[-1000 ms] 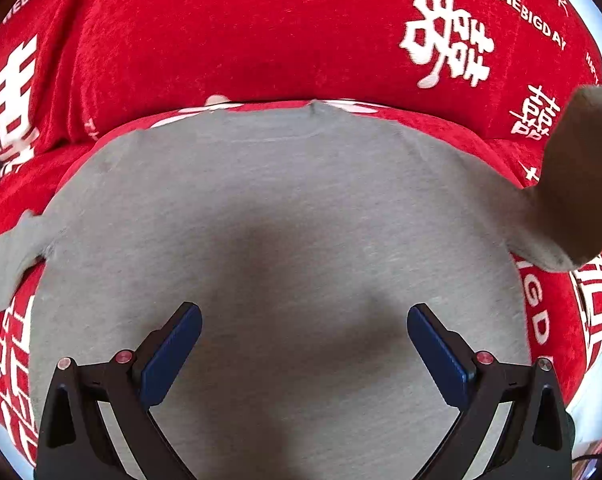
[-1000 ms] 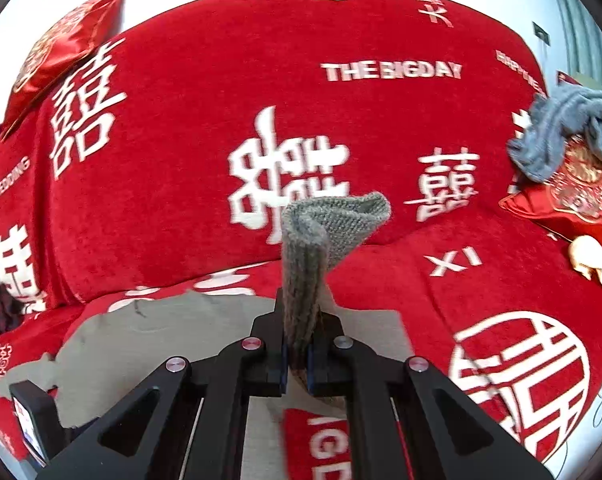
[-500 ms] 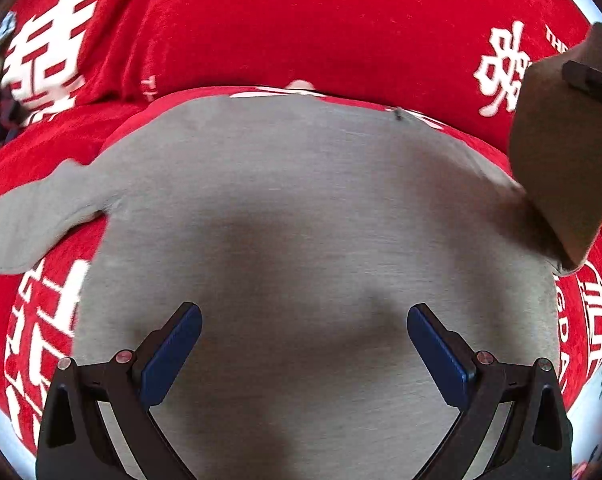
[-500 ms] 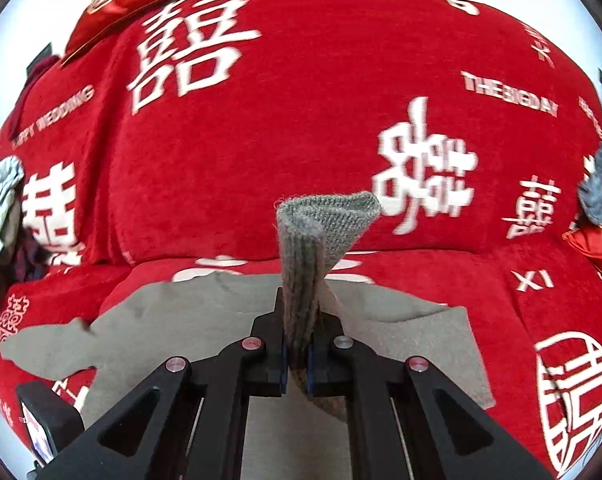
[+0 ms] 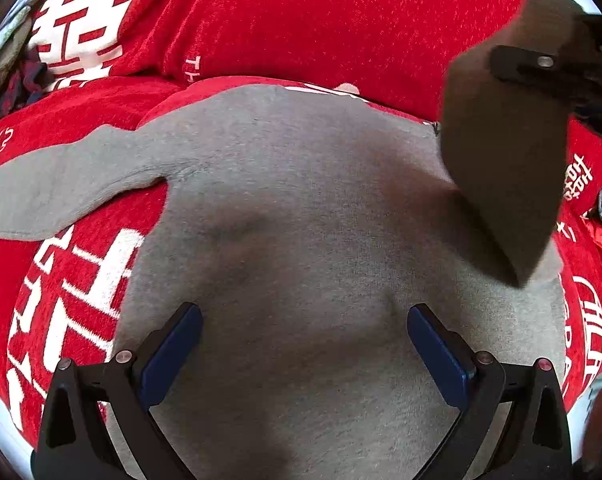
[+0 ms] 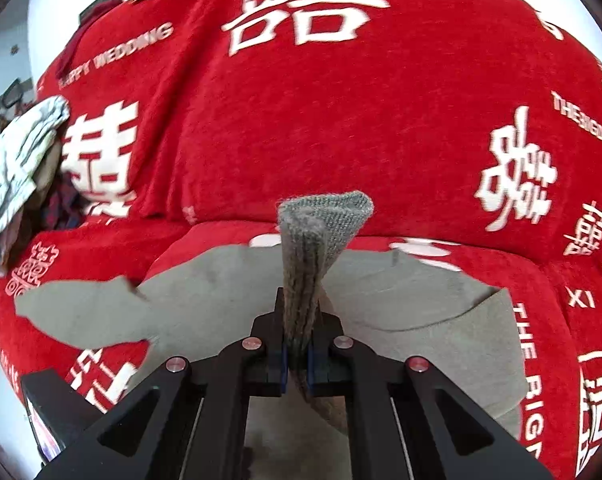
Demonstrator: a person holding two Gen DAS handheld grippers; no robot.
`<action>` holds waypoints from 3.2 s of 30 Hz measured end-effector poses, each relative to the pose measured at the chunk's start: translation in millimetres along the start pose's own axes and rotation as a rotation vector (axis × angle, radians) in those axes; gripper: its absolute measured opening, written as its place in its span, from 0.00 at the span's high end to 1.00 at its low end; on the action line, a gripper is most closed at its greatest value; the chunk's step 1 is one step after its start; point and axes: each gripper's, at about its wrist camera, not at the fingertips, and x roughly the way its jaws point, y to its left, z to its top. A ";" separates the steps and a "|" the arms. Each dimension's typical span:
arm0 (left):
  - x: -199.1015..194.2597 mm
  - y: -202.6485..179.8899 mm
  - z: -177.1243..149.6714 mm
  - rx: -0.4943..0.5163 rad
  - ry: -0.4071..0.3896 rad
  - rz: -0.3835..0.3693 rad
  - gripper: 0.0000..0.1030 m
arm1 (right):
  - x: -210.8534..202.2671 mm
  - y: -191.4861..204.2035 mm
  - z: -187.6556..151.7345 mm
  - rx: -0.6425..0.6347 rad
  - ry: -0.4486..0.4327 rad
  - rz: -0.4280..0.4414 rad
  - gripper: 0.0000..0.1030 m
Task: Fold small clothes
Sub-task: 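Carry the sleeve across the sweater body and open the right gripper, then move the left gripper to the other sleeve of the sweater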
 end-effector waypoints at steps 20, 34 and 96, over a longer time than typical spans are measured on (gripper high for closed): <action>-23.2 44.6 -13.2 -0.098 -0.040 0.045 0.00 | 40.4 57.6 -28.6 -0.073 0.128 0.094 0.94; -21.6 45.8 -16.7 -0.102 -0.023 0.059 0.00 | 45.0 54.3 -40.3 -0.032 0.208 0.264 0.64; 11.7 -55.7 -29.9 0.184 -0.051 0.135 0.00 | 14.5 -123.8 -116.1 0.043 0.199 -0.147 0.36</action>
